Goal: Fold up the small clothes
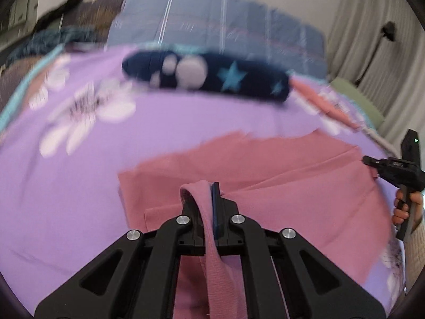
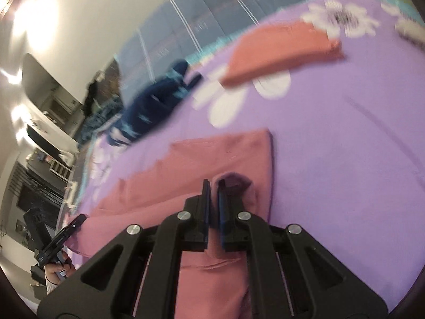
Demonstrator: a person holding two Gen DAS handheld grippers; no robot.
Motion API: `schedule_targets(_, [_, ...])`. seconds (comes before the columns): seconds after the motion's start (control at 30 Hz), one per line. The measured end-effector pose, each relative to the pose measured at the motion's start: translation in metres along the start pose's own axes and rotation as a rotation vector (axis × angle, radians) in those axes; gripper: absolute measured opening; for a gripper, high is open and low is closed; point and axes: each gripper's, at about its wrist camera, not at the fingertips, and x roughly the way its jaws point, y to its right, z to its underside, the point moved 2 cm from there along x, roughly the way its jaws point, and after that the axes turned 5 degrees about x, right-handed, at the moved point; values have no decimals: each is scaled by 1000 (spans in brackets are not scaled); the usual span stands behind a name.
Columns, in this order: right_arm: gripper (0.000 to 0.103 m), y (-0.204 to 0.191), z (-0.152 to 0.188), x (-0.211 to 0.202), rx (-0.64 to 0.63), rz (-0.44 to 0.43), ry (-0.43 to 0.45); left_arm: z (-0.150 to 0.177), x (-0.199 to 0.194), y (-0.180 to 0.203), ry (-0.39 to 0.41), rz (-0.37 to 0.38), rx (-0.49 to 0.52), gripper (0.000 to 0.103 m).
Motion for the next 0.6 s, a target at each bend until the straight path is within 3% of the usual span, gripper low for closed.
schedule_targets(0.1, [7, 5, 4, 3, -14, -19, -7, 10, 11, -8, -8, 34, -35, 3])
schedule_targets(0.27, [20, -1, 8, -14, -76, -5, -29, 12, -7, -9, -10, 36, -22, 8])
schedule_targets(0.4, [23, -8, 23, -32, -163, 18, -44, 18, -30, -2, 7, 80, -6, 16])
schedule_targets(0.47, [7, -10, 27, -34, -187, 42, -57, 24, -33, 3, -24, 109, 6, 16])
schedule_targets(0.5, [5, -11, 28, -33, -189, 43, -63, 25, -32, 6, -41, 114, 12, 16])
schedule_targets(0.57, [4, -15, 25, -35, -179, 19, -52, 29, -30, 12, -72, 95, 43, 2])
schedule_targets(0.6, [4, -16, 23, -38, -168, -1, -48, 29, -30, 14, -78, 95, 44, 2])
